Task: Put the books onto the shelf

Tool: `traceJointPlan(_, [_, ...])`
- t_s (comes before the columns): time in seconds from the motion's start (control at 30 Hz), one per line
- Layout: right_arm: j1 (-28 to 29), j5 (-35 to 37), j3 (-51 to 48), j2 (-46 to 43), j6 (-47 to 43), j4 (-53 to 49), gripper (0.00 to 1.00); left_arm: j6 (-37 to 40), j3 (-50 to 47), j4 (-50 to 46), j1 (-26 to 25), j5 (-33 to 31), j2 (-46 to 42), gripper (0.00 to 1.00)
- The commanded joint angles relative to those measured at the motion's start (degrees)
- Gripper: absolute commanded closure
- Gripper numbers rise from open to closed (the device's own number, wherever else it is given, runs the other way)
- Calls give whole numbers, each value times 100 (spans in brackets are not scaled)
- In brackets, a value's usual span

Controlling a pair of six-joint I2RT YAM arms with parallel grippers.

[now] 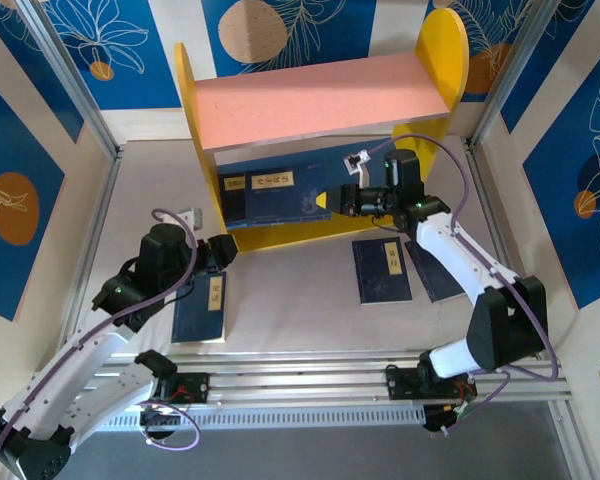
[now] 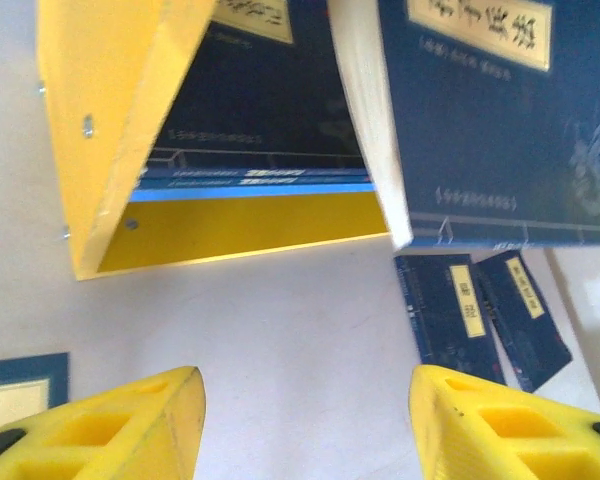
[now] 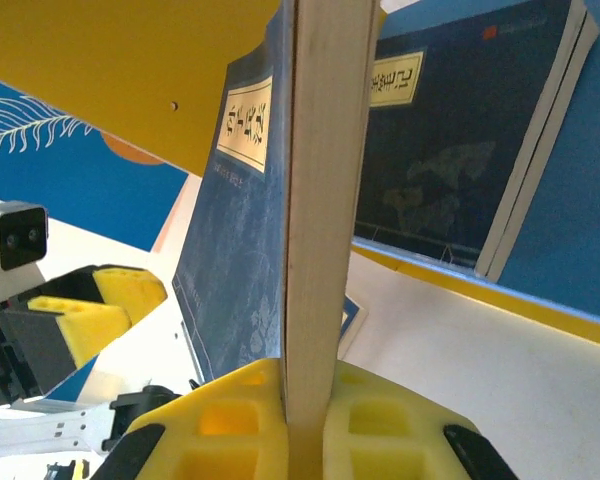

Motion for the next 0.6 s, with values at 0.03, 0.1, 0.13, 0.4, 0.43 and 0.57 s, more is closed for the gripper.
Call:
traceJointPlan(0.03, [56, -171, 590, 425, -386, -229, 100, 158, 151, -442, 76, -440, -210, 42])
traceJointPlan(0.1, [93, -127, 833, 649, -504, -333, 100, 172, 130, -513, 124, -552, -316, 40])
traceJointPlan(0.13, [120, -105, 964, 769, -566, -410, 100, 179, 129, -555, 147, -572, -359, 39])
traceJointPlan(0.4, [413, 258, 1896, 1557, -931, -932, 100, 175, 3, -539, 366, -397, -413, 38])
traceJointPlan(0.43, [448, 314, 2006, 1661, -970, -986, 100, 171, -15, -521, 386, -368, -406, 38])
traceJointPlan(0.57, [521, 418, 2293, 1941, -1027, -1080, 100, 171, -81, -517, 452, -299, -435, 38])
